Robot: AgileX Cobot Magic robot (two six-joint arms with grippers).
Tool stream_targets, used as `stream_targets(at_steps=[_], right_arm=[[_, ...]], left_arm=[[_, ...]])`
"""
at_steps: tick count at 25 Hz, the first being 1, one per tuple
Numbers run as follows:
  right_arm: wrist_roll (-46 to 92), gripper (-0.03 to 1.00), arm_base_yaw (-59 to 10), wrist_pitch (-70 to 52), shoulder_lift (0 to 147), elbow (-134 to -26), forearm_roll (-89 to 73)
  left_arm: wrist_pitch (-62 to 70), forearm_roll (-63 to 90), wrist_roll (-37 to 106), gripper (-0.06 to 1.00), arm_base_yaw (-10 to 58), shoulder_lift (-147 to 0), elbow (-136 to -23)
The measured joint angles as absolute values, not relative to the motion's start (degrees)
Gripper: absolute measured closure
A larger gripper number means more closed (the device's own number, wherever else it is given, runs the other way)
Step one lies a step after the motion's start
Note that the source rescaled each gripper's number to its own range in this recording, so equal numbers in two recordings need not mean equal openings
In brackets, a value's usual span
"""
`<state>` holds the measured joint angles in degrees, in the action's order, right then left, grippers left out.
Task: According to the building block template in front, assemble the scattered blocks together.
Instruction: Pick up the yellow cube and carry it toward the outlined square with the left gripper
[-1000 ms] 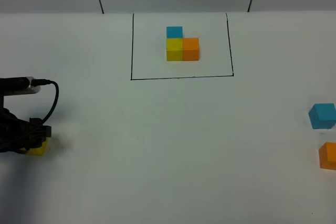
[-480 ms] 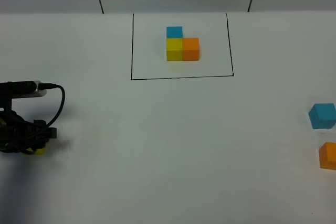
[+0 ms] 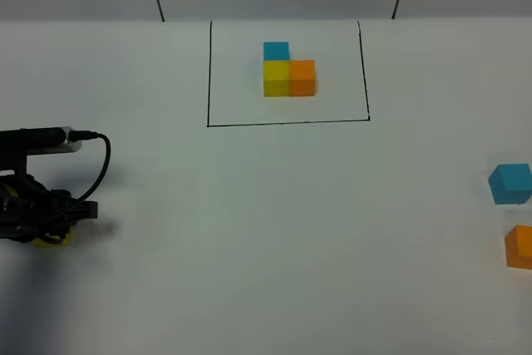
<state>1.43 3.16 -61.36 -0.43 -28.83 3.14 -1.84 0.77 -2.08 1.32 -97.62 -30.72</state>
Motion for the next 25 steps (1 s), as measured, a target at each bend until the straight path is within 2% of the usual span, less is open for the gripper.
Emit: stream_targets(at_steps=[8,15,19,25], right_arm=[[1.43,0.97,3.16,-61.36,-0.43,-28.83,3.14],[1.43,0.97,3.16,-61.36,-0.43,-28.83,3.14],[1.43,0.97,3.16,-61.36,-0.43,-28.83,3.14],[1.43,0.97,3.16,-61.36,-0.43,-28.83,3.14]], left_arm=[[6.33,0.96,1.77,0.40,2.30,-91.58,-30.66],[15.33,6.96,16.04,0.40,2.40,-79.23,-30.61],[20.75,14.44,33.72,0.40,2.40,-73.90,-30.61],[31.09,24.20,68.88,0.40,2.40,-68.97,-30.61]])
